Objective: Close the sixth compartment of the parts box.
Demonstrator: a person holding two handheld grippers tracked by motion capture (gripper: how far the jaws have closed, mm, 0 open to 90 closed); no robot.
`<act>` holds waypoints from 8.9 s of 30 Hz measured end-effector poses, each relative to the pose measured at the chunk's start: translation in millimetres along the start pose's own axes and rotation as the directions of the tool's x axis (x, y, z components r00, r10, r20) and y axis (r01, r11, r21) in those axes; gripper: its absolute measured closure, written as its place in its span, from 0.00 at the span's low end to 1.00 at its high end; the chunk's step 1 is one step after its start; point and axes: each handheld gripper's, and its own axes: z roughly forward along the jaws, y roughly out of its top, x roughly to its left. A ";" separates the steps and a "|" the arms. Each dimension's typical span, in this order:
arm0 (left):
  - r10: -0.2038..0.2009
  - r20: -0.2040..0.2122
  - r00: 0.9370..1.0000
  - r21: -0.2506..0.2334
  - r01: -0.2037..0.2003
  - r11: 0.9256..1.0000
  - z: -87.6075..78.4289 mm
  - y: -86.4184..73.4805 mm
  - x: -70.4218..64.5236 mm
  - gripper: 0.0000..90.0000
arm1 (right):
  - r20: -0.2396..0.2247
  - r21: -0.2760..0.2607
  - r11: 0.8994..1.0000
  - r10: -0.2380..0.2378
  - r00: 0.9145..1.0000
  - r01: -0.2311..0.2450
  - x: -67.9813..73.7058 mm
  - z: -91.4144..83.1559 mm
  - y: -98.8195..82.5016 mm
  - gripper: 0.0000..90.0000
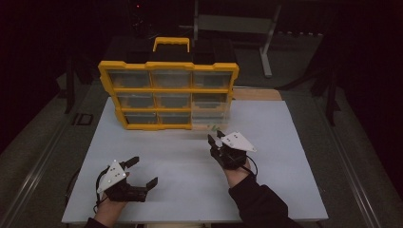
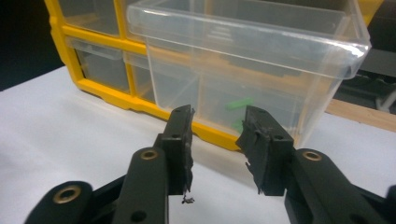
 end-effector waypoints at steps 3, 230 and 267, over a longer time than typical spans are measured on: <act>0.000 0.000 1.000 0.001 0.000 1.000 0.0 0.0 -0.1 0.00 | 0.012 0.012 1.000 0.006 1.000 -0.006 -1.4 2.1 -0.5 0.77; -0.016 0.022 1.000 0.004 0.016 1.000 -0.8 -0.2 0.1 0.00 | -0.343 0.035 0.999 -0.006 0.939 0.019 -46.1 73.8 54.0 0.17; -0.026 0.020 0.999 0.005 0.026 1.000 -0.5 -0.3 0.5 0.00 | -0.564 -0.017 0.995 -0.091 0.820 0.099 -93.9 14.2 13.7 0.15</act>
